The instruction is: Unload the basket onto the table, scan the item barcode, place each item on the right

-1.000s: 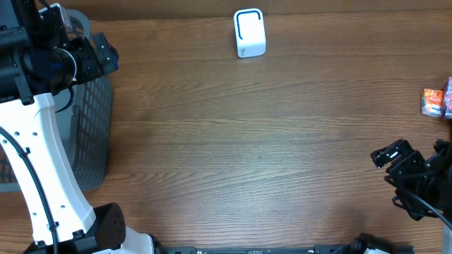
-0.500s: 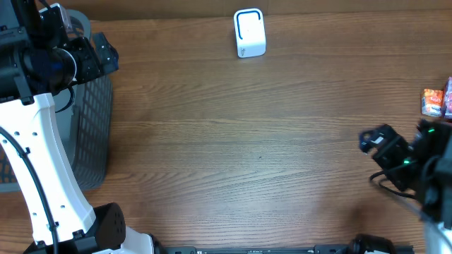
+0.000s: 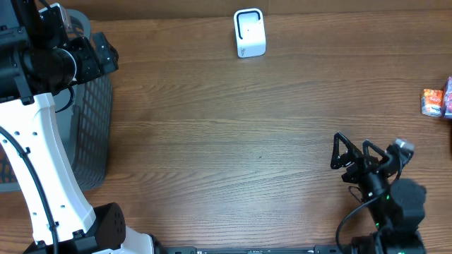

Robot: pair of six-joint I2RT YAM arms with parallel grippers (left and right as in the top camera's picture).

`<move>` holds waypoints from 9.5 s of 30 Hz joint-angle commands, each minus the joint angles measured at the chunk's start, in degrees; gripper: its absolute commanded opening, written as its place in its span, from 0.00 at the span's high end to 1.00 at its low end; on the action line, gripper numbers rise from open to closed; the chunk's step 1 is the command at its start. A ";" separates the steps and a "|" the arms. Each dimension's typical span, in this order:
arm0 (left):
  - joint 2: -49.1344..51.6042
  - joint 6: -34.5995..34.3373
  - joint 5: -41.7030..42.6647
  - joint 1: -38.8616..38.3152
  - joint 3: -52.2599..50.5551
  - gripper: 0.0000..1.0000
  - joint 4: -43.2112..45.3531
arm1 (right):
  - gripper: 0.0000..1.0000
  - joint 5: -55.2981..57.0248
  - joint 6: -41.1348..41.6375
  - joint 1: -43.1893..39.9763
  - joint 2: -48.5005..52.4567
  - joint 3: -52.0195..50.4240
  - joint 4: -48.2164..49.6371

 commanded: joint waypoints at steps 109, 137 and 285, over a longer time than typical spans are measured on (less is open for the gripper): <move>-48.39 17.81 7.37 -11.10 -55.87 0.00 26.05 | 0.00 6.78 -25.90 0.66 -17.42 -17.14 12.74; -97.48 13.81 4.57 -11.28 -115.69 0.00 72.50 | 0.00 6.78 -25.90 0.66 -17.42 -17.14 12.74; -97.48 14.38 -12.11 -11.37 -130.97 0.00 84.56 | 0.00 6.80 -25.92 0.68 -17.42 -17.14 12.76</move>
